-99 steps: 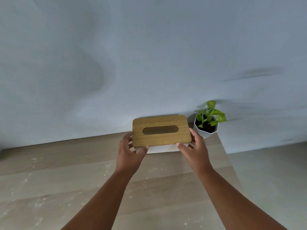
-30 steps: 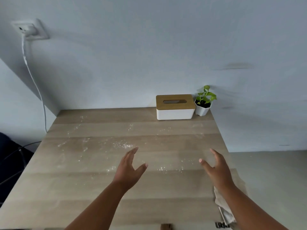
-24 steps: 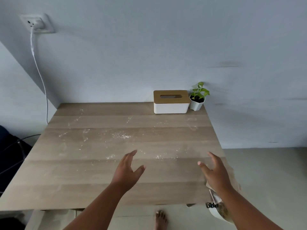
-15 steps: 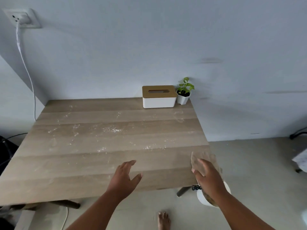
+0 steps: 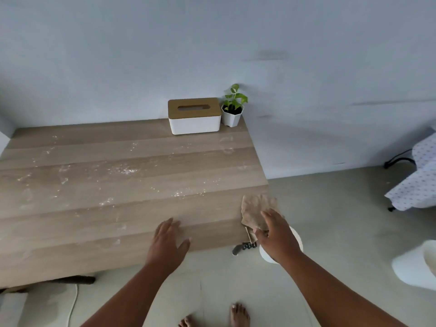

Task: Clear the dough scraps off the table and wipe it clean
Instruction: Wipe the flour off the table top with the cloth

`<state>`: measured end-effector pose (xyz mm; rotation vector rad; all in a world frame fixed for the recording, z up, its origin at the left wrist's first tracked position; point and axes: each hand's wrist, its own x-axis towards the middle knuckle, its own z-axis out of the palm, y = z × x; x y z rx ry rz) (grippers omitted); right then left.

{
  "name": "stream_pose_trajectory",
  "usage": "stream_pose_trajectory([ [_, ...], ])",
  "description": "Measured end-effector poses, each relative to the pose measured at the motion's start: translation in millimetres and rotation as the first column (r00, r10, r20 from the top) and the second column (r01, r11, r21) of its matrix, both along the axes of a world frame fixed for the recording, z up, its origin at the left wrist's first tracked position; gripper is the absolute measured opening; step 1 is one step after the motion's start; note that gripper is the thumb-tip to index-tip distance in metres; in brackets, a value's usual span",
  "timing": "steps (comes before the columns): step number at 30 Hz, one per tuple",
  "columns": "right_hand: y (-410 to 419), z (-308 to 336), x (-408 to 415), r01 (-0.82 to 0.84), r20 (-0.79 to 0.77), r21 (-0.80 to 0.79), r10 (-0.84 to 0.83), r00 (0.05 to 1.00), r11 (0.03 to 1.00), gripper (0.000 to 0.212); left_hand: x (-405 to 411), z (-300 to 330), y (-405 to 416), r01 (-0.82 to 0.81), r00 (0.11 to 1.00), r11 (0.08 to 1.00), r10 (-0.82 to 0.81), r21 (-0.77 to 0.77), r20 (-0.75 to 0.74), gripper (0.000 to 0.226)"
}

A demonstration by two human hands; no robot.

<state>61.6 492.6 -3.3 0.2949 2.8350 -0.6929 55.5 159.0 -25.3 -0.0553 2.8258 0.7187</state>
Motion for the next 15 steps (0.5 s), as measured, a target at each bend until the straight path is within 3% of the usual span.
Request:
stream_pose_trajectory([
  [3, 11, -9, -15, -0.057, -0.002, 0.042, 0.057, 0.998, 0.997, 0.073, -12, -6, 20, -0.187, 0.981, 0.981, 0.189, -0.054, 0.04, 0.081],
  [7, 13, -25, -37, -0.12, -0.013, 0.112, 0.122, 0.992, 0.986, 0.075, -33, -11, 42, -0.527, 0.843, 0.849, 0.529, -0.043, 0.1, 0.092],
  [15, 15, -60, -53, -0.238, -0.067, 0.263, 0.264, 0.962, 0.935, 0.073, -65, -32, 75, -0.638, 0.729, 0.739, 0.67, -0.216, 0.136, 0.108],
])
